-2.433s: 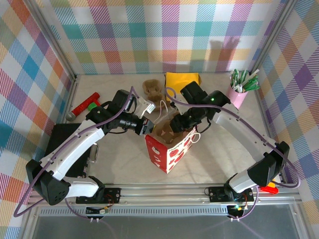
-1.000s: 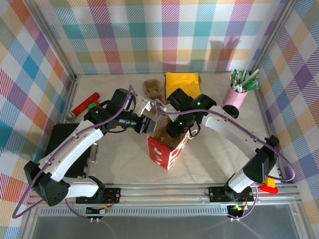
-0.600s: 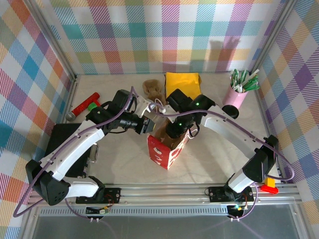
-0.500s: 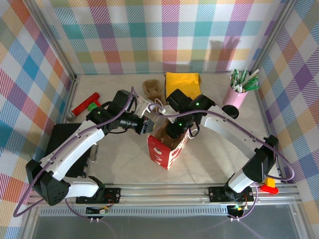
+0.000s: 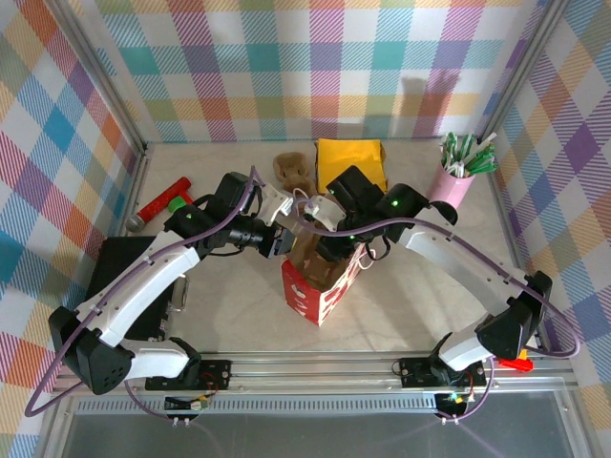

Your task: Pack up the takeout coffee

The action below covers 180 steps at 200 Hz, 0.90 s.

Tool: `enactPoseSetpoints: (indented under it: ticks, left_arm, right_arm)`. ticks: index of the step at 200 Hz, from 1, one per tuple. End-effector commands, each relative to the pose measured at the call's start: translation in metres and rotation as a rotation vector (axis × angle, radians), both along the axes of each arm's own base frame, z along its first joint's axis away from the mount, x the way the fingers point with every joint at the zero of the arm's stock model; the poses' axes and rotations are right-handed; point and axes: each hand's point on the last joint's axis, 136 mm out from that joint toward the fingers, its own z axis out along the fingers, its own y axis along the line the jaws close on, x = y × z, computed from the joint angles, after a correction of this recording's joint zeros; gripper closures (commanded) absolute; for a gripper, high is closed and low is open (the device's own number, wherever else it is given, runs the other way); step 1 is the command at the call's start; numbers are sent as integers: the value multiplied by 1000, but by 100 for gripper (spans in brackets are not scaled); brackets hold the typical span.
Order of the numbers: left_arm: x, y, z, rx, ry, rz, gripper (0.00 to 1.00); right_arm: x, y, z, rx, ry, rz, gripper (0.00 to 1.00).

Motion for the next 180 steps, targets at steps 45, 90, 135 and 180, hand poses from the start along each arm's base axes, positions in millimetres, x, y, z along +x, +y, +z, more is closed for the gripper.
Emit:
enactPoseSetpoints:
  ticks: [45,90,135,180]
  left_arm:
    - [-7,-6,9,-39,-19,-37,92]
    - [-8,-6,11,-41,-22,-43,92]
    - [-7,-6,11,-39,-24,-43,92]
    - [-8,-4,13,-31,-27,-38,92]
  right_arm:
    - [-2,11,-11,-2,-12,107,67]
    - [-1,6,-29,-94,27,123,67]
    - [3,-7,-44,-199,39,106,67]
    - [5,-20,-42,-246,1,97,65]
